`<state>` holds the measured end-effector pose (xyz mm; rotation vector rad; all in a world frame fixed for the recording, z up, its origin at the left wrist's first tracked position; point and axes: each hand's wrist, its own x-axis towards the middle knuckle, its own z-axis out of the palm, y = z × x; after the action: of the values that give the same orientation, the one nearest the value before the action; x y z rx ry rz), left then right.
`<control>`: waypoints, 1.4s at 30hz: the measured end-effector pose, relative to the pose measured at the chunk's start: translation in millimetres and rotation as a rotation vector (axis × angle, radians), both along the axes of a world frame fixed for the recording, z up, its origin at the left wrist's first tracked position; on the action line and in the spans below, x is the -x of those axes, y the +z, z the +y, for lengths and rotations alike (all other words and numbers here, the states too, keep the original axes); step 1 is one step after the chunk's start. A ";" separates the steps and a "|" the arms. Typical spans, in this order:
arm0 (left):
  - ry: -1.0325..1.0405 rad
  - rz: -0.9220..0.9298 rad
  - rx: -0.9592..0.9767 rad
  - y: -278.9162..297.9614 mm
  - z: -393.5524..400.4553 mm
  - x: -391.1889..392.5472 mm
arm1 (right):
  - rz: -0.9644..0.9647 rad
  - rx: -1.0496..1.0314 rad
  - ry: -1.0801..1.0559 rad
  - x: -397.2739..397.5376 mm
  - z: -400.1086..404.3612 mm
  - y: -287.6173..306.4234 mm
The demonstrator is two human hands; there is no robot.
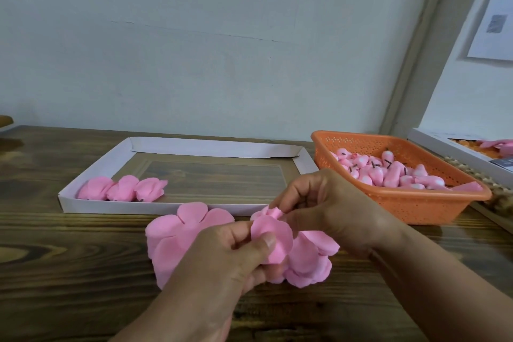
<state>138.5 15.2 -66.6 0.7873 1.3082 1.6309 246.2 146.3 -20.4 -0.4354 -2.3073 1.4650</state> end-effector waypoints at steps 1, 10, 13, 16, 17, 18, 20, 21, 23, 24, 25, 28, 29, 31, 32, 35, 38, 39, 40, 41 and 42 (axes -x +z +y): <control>0.000 -0.012 -0.001 0.9 0.0 -0.1 | 0.000 0.005 -0.001 -0.3 0.0 0.0; -0.088 -0.209 -0.052 13.9 -3.2 3.8 | 0.125 0.119 -0.019 -5.6 -7.3 2.7; -0.099 -0.263 -0.102 17.1 -6.4 4.7 | 0.306 0.255 -0.076 -13.0 -15.9 -2.4; -0.108 -0.312 -0.136 17.3 -9.2 5.3 | 0.505 0.112 -0.305 -22.7 -28.8 -17.4; -0.106 -0.318 -0.147 16.7 -9.5 5.0 | 0.549 0.025 -0.350 -24.2 -35.3 -22.7; -0.104 -0.326 -0.156 15.9 -9.6 4.5 | 0.579 -0.068 -0.364 -24.2 -42.7 -27.2; -0.106 -0.334 -0.170 14.0 -8.1 3.1 | 0.588 -0.288 -0.349 -22.2 -55.6 -34.4; -0.109 -0.324 -0.174 13.1 -7.1 2.6 | 0.572 -0.378 -0.353 -21.0 -59.8 -36.5; -0.099 -0.285 -0.179 11.3 -5.9 2.2 | 0.538 -0.415 -0.393 -19.3 -63.9 -36.8; -0.088 -0.260 -0.184 10.5 -5.5 2.0 | 0.534 -0.366 -0.410 -18.0 -65.4 -35.4; -0.077 -0.229 -0.193 9.7 -5.3 1.9 | 0.530 -0.300 -0.423 -16.5 -66.9 -33.6; -0.053 -0.110 -0.235 7.1 -5.5 0.9 | 0.487 -0.200 -0.480 -13.5 -69.0 -30.9; -0.043 -0.065 -0.252 6.0 -5.5 0.6 | 0.474 -0.216 -0.505 -12.9 -69.2 -30.8; -0.004 0.032 -0.283 4.1 -5.3 -0.8 | 0.450 -0.250 -0.537 -11.0 -69.5 -30.4; 0.014 0.074 -0.294 3.8 -5.2 -1.9 | 0.442 -0.262 -0.551 -10.2 -69.8 -30.0; 0.039 0.099 -0.315 3.1 -4.4 -3.3 | 0.417 -0.318 -0.595 -8.3 -66.2 -29.9; 0.045 0.006 -0.301 1.3 -1.8 -1.4 | 0.449 -0.345 -0.621 -6.6 -62.4 -30.3; 0.053 -0.022 -0.297 0.6 -1.1 -0.6 | 0.477 -0.382 -0.622 -6.2 -62.4 -30.7; 0.060 -0.037 -0.298 0.2 -0.2 -0.1 | 0.502 -0.427 -0.625 -5.6 -63.0 -30.9; 0.064 -0.035 -0.302 -0.3 0.2 0.2 | 0.512 -0.459 -0.618 -4.7 -63.9 -31.2; 0.063 -0.018 -0.309 -0.8 0.5 0.3 | 0.504 -0.468 -0.611 -3.3 -63.9 -30.8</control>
<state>138.3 15.7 -67.4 0.9186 1.0902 1.9147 249.6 82.3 -51.2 -0.4995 -1.7971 0.6233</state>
